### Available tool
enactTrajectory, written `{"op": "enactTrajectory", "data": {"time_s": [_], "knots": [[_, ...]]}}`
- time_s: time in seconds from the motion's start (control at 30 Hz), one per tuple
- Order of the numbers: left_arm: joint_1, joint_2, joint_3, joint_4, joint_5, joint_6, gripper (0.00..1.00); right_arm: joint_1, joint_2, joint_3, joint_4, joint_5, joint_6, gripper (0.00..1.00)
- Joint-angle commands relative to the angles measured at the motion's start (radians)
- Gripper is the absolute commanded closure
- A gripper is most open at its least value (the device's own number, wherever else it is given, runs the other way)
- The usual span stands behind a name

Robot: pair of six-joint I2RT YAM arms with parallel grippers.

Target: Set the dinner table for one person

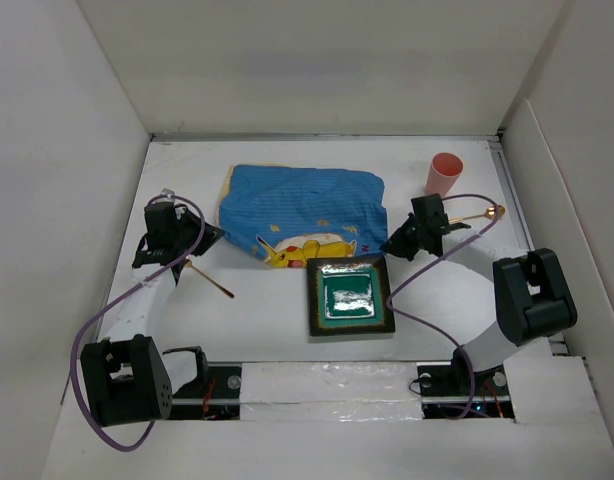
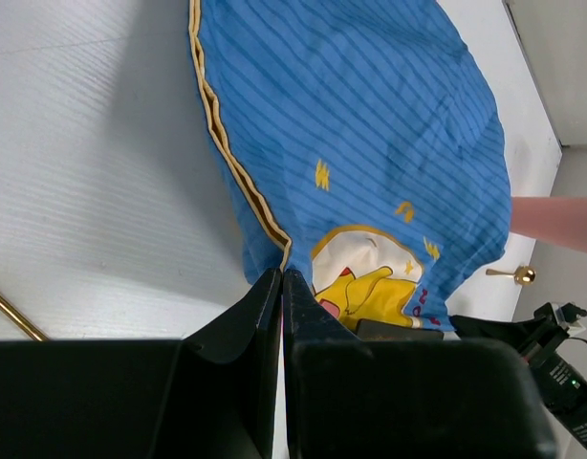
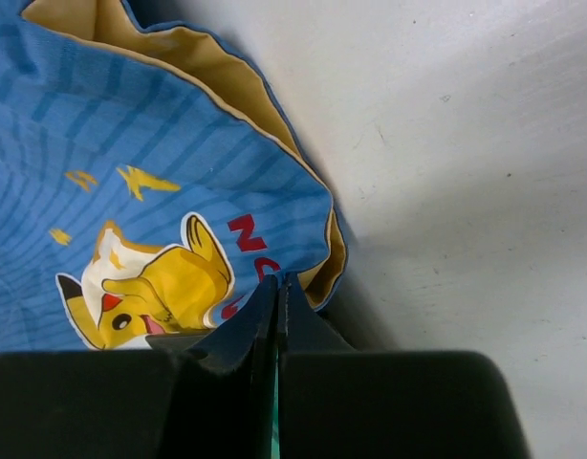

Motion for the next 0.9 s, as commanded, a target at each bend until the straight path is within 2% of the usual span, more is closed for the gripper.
{"op": "enactTrajectory", "data": {"time_s": [0.0, 0.13, 0.23, 0.43, 0.47, 0.67, 0.77, 0.87], "knots": [[0.003, -0.010, 0.003, 0.035, -0.004, 0.002, 1.00, -0.013, -0.035, 0.049, 0.026, 0.002, -0.004, 1.00], [0.003, 0.022, 0.073, 0.060, 0.012, -0.029, 1.00, -0.024, -0.080, 0.122, 0.034, 0.043, -0.042, 1.00], [0.003, 0.054, 0.193, 0.098, 0.032, -0.070, 1.00, -0.024, -0.135, 0.262, -0.029, 0.122, -0.115, 1.00], [0.003, 0.108, 0.544, 0.106, 0.071, -0.144, 1.00, -0.033, -0.311, 0.535, -0.092, 0.232, -0.226, 1.00], [0.003, 0.113, 0.634, 0.105, 0.074, -0.154, 1.00, -0.033, -0.330, 0.574, -0.123, 0.239, -0.263, 1.00], [0.003, 0.128, 0.935, 0.026, 0.068, -0.190, 1.00, -0.033, -0.415, 0.823, -0.212, 0.259, -0.335, 1.00], [-0.006, 0.134, 1.011, -0.007, 0.056, -0.191, 1.00, -0.033, -0.417, 0.914, -0.259, 0.264, -0.355, 1.00], [-0.006, 0.142, 1.009, -0.011, 0.038, -0.187, 1.00, -0.053, -0.400, 0.946, -0.270, 0.268, -0.370, 1.00]]}}
